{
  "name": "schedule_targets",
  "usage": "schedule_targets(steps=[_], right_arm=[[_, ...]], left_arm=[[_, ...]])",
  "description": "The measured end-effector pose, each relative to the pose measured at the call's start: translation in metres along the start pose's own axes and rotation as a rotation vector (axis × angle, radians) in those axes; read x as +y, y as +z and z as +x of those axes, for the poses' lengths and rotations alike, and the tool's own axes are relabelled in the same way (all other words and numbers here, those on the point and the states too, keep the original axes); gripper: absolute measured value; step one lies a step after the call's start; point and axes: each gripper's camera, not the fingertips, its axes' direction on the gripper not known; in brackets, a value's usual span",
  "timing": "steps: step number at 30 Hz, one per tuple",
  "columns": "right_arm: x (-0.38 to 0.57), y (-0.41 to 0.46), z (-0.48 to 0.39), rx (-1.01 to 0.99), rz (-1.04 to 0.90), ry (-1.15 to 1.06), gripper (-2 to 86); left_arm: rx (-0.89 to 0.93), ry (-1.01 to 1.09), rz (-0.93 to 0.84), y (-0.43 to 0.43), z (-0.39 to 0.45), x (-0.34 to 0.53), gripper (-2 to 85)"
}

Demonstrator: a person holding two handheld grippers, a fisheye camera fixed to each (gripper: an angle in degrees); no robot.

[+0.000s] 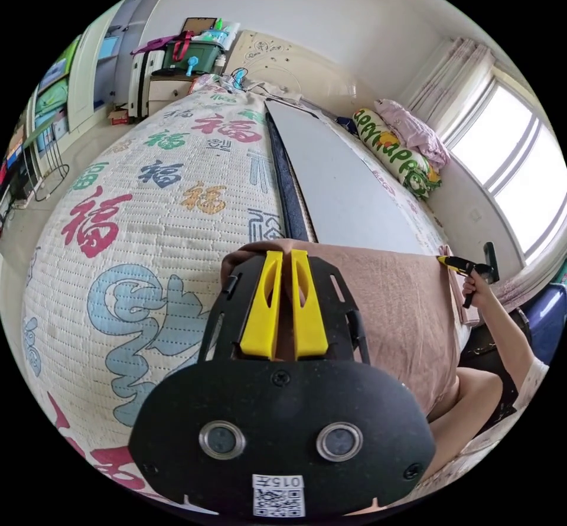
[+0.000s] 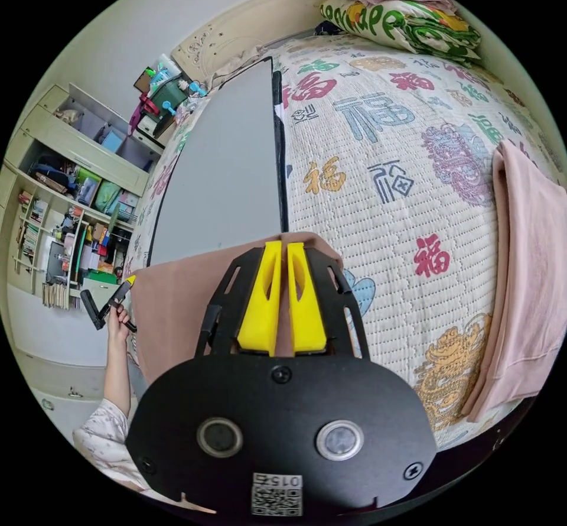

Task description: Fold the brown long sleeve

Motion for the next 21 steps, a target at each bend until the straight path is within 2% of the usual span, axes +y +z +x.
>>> schedule_targets(steps=[4, 7, 13, 16, 19, 21], right_arm=[[0.011, 0.029, -0.02, 0.093, -0.062, -0.055, 1.9], [0.036, 0.048, -0.023, 0.13, -0.097, -0.088, 4.2], [0.146, 0.047, -0.003, 0.018, -0.053, -0.224, 5.3], [0.202, 0.037, -0.017, 0.082, -0.02, -0.317, 5.0], [0.243, 0.026, -0.065, 0.064, -0.008, -0.498, 5.4], [0.266, 0.023, -0.111, 0.015, -0.033, -0.638, 6.1]], left_arm=[[-0.034, 0.051, -0.032, -0.033, 0.03, -0.024, 1.4], [0.012, 0.033, -0.03, -0.056, 0.028, -0.034, 1.5], [0.139, -0.023, -0.038, -0.098, 0.01, -0.07, 1.4], [0.298, -0.165, -0.002, -0.126, -0.025, -0.088, 2.1], [0.535, -0.372, 0.16, -0.154, -0.077, -0.081, 4.0], [0.59, -0.486, 0.236, -0.167, -0.106, -0.074, 4.2]])
